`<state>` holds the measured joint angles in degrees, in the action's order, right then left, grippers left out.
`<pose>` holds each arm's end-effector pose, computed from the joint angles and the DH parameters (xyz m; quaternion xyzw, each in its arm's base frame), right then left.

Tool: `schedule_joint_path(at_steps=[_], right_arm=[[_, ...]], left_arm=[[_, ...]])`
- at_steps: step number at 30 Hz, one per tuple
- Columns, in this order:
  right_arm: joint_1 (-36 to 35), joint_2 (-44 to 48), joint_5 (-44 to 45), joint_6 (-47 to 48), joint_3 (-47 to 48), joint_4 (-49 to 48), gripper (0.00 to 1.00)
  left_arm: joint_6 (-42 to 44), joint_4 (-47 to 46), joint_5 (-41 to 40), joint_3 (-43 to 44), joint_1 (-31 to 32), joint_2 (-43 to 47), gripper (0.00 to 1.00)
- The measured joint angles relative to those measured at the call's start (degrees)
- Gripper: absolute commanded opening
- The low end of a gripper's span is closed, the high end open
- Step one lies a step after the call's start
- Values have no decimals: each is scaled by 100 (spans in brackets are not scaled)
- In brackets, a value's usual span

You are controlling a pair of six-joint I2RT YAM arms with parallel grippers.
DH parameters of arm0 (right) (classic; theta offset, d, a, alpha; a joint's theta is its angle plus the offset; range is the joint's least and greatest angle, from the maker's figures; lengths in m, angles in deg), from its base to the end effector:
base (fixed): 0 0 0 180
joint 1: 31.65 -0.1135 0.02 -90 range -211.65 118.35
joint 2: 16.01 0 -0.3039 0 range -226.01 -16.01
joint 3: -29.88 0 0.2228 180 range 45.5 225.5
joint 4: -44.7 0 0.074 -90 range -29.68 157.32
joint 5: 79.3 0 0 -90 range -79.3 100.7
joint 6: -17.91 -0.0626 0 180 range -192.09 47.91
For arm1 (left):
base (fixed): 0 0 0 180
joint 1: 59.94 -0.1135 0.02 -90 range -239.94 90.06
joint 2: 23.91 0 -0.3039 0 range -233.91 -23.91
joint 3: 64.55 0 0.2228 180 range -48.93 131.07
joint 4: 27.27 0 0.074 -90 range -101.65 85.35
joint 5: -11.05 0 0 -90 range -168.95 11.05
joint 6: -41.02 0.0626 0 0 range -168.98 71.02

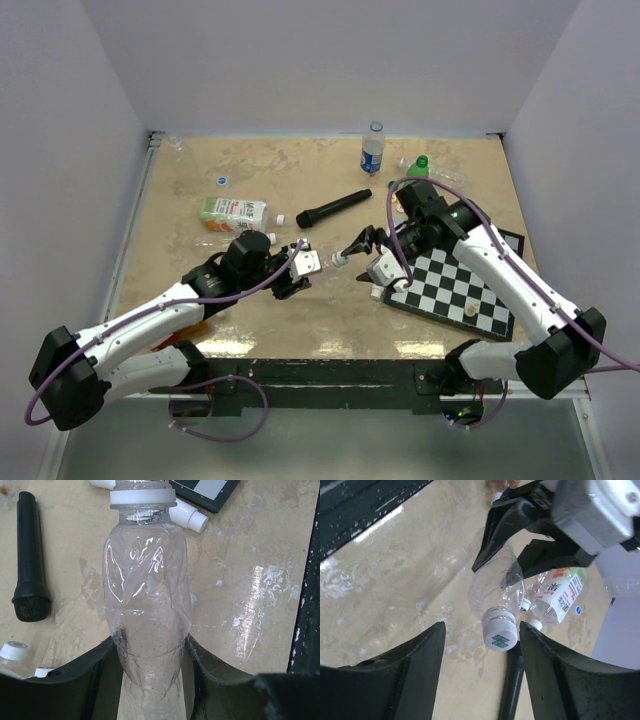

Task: Unscrew the bottle caps
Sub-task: Unscrew the bottle cap from the plastic bottle.

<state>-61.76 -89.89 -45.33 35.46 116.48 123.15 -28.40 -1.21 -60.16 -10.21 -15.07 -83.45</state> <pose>0.1450 0.1441 0.3552 -0.8405 0.2196 0.2422 0.4320 0.1288 -0.1566 0.2861 0.5322 0.6800 -0.2409 0.4431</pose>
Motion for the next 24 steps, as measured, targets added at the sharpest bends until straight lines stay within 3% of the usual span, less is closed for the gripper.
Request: schedule_joint_path(at_steps=[2, 9, 13, 17, 24], right_arm=[[50, 50, -114, -511, 107, -50, 66], [133, 503, -52, -5093, 234, -1624, 73], [131, 350, 68, -6725, 179, -2041, 76], [131, -4, 297, -7624, 37, -2223, 75], [131, -356, 592, -8290, -17, -2393, 69]], left_arm=[[0, 0, -2, 0, 0, 0, 0], [-2, 0, -44, 0, 0, 0, 0], [-2, 0, -66, 0, 0, -9, 0], [-2, 0, -98, 0, 0, -11, 0], [-2, 2, -107, 0, 0, -11, 0]])
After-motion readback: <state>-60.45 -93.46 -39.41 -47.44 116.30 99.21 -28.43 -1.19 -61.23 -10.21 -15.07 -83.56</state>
